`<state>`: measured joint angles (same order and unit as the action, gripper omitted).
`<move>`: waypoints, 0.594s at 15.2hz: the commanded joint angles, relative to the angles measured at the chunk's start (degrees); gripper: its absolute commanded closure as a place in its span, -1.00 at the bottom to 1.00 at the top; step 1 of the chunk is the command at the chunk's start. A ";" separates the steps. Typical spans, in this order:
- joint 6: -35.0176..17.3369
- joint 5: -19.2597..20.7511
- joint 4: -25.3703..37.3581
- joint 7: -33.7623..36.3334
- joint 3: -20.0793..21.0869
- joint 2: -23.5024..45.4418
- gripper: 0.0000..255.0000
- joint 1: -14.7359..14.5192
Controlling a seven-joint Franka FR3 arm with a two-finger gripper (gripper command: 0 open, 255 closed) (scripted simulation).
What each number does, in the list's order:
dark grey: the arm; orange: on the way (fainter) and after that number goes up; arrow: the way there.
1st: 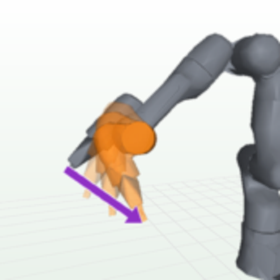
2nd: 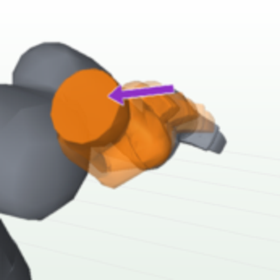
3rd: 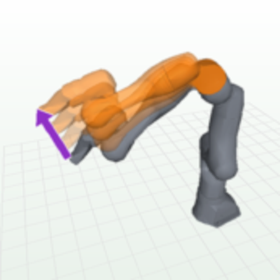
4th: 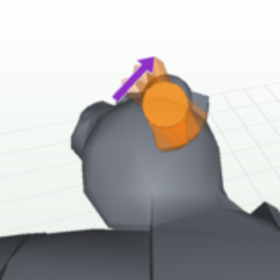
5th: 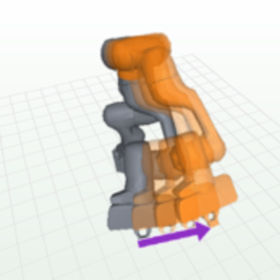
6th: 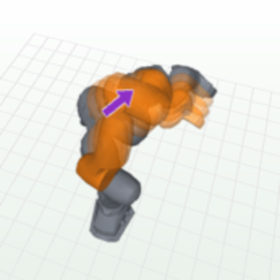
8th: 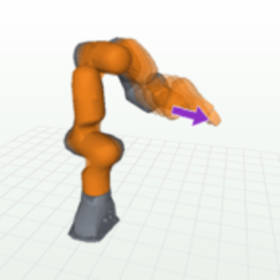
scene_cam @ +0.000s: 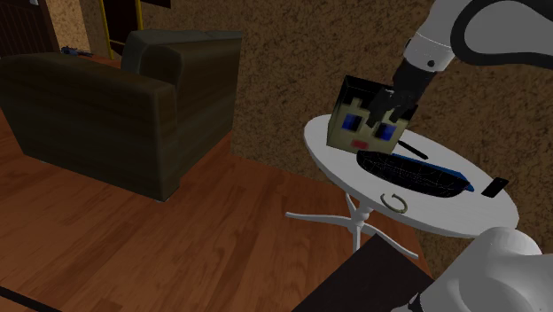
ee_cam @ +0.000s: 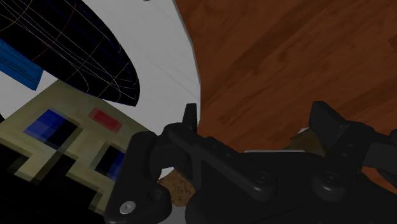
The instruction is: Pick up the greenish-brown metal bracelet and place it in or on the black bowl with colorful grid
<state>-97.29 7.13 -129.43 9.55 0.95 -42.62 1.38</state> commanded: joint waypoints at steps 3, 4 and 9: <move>-1.80 0.70 -4.02 -2.62 -2.16 -2.22 -1.00 0.11; -2.69 1.11 -5.93 -3.95 -3.26 -3.24 -1.00 0.21; -7.02 3.88 -14.52 -10.74 -9.22 -7.49 -1.00 1.23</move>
<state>-103.34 10.42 -142.18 0.26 -7.05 -49.30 2.40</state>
